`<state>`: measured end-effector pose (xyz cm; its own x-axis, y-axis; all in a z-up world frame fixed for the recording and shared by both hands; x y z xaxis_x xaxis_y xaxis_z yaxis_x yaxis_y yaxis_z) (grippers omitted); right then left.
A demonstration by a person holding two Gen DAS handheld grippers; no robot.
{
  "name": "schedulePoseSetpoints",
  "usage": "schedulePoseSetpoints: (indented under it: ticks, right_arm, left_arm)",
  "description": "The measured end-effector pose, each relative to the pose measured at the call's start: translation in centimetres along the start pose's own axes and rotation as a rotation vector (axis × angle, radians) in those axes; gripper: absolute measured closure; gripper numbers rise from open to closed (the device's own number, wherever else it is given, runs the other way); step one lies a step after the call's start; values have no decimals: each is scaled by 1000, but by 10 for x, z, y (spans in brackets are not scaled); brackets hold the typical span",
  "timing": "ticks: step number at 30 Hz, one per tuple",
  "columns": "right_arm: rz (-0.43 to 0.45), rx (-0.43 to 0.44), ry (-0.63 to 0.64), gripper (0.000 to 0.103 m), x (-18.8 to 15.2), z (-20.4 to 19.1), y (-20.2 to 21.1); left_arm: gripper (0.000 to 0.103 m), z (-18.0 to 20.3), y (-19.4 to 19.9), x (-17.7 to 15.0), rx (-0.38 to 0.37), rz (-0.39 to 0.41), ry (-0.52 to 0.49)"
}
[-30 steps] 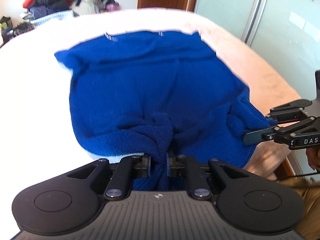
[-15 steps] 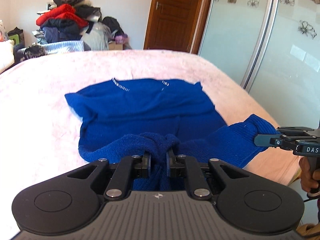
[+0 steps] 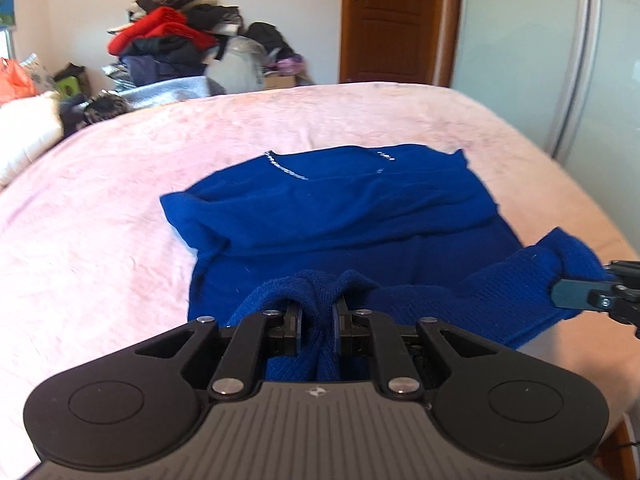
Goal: Fold small clothes
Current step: 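Lift the hem with both grippers and carry it over the body toward the collar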
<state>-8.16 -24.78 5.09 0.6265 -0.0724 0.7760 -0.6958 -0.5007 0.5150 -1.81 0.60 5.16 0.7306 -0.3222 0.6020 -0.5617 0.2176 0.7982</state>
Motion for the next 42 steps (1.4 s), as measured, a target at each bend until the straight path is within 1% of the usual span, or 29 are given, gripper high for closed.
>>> schedulePoseSetpoints:
  ticks: [3,8,11,18,24,29,33,42]
  right_arm:
    - [0,-50,25,80,5,0,-10]
    - [10,-83,14,80,8,8,-21]
    - [14,-83,-3,80,11,13,-25]
    - [28,-97,11,80,20,15,-33]
    - [56,-99,15,80,30,18,-36]
    - [80,-105,22,80,40,20,-38]
    - [105,-138,21,80,50,24,-42]
    - [148,-153,17,80,68,32,-50]
  left_arm:
    - [90,4,-11,7,35,-13,1]
    - [90,4,-21,17,63,-26,14]
    - [90,5,-26,22,74,-31,18]
    - [90,9,-34,33,105,-40,16]
    - [90,10,-35,44,130,-24,9]
    - [90,9,-39,55,139,-15,14]
    - [90,7,-43,65,143,-12,15]
    - [90,3,-52,86,153,2,18]
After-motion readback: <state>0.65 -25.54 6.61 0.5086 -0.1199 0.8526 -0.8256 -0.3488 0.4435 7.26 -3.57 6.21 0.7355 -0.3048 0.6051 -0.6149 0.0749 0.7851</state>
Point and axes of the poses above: each gripper's, at about its wrist camera, not at the fingertips, and y roughly against the way its jaws point, z to its right, x to its top, the point moved 3 cm from there along -y, roughly the way its jaws point, and after that the axes turned 10 degrees about -z, right-handed, at the moved point
